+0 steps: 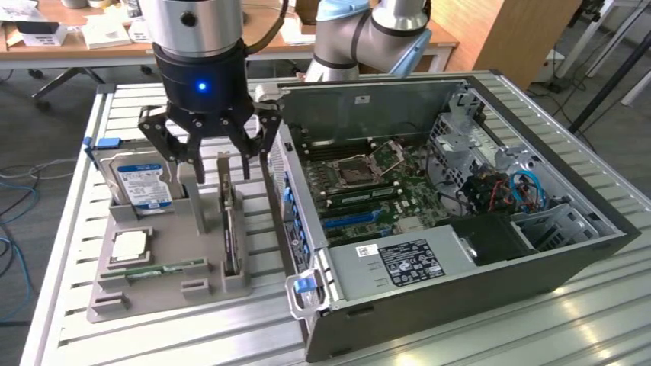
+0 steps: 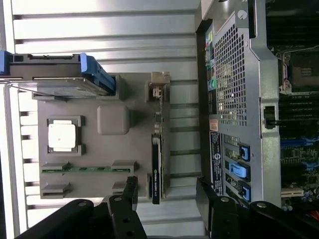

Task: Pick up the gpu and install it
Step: 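Pick up the gpu and move the gpu toward the slot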

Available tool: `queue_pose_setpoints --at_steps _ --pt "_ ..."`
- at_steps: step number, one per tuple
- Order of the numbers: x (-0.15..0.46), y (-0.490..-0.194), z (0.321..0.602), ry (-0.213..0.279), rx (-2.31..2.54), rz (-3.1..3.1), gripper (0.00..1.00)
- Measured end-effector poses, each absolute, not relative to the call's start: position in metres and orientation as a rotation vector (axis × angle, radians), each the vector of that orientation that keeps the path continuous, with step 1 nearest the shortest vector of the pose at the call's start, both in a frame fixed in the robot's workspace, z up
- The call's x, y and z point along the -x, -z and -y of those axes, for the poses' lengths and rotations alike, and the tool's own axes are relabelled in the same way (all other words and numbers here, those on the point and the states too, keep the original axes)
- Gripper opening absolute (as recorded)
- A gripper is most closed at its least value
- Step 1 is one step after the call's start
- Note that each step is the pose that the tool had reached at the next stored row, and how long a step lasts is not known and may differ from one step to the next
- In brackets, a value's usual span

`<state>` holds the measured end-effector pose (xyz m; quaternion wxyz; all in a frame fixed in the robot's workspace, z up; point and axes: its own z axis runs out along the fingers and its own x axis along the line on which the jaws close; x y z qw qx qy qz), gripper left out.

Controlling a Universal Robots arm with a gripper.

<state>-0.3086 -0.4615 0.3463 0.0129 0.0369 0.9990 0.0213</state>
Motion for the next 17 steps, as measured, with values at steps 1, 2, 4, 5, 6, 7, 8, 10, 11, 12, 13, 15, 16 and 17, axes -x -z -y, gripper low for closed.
queue_pose_setpoints --at_steps 1,2,4,5,6,7,8,10,11,12,13,15,16,17 --pt "0.309 -0.344 0.462 -0.066 -0.115 -3.113 0.59" --pt "0.309 -0.343 0.461 -0.066 -0.115 -3.113 0.59" --pt "0.309 -0.339 0.461 -0.066 -0.114 -3.113 0.59" --pt "0.309 -0.337 0.462 -0.066 -0.114 -3.113 0.59" --pt "0.309 -0.335 0.462 -0.066 -0.114 -3.113 0.59" --pt "0.309 -0.334 0.461 -0.066 -0.114 -3.113 0.59" --pt "0.309 -0.332 0.462 -0.066 -0.113 -3.113 0.59" --pt "0.309 -0.328 0.462 -0.066 -0.113 -3.113 0.59" --pt "0.309 -0.326 0.462 -0.066 -0.113 -3.113 0.59" --pt "0.309 -0.324 0.462 -0.066 -0.113 -3.113 0.59" --pt "0.309 -0.323 0.462 -0.066 -0.112 -3.113 0.59" --pt "0.309 -0.319 0.462 -0.066 -0.112 -3.113 0.59" --pt "0.309 -0.317 0.462 -0.066 -0.112 -3.113 0.59" --pt "0.31 -0.315 0.462 -0.067 -0.111 -3.113 0.59"
